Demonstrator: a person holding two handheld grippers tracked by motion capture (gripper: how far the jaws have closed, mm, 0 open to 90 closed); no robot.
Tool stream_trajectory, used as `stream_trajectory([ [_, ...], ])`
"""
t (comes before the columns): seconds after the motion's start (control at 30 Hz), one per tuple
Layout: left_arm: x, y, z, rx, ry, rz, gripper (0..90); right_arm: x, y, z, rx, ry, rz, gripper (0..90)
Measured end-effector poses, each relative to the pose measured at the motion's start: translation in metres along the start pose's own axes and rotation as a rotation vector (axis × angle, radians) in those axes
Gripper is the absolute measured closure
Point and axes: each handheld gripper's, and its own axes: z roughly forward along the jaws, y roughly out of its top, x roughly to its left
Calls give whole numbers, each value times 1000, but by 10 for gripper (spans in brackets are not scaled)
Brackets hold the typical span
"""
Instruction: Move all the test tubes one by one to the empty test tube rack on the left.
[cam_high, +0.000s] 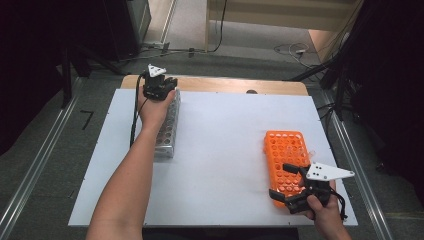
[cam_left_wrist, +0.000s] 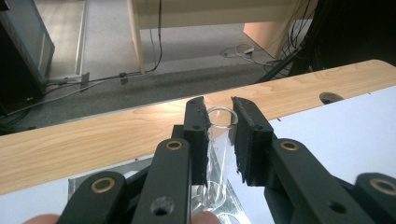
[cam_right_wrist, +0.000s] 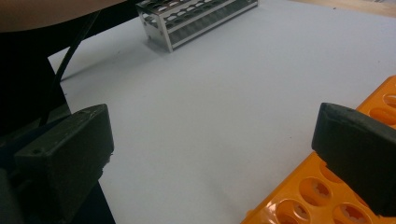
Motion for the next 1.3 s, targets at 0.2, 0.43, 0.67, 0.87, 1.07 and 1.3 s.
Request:
stream_trajectory([
  [0.2, 0, -5, 5, 65, -11, 3, 756, 0, 0, 0, -2, -2, 1, 0],
  [0.43, -1, -5, 5, 85, -33, -6, 717, -2, 0, 0, -2, -4, 4, 0],
  [0.67, -3, -2, -6, 79, -69, -36, 535, -5, 1, -3, -13, -15, 14, 0],
  [0.87, -8, -1, -23, 47, -115, -60, 349, -8, 2, -7, -26, -30, 19, 0],
  [1.07, -17, -1, -46, 17, -164, -55, 193, -13, 1, -12, -34, -48, 30, 0],
  [1.3, -32, -6, -74, -8, -212, -30, 115, -18, 1, -15, -39, -65, 40, 0],
])
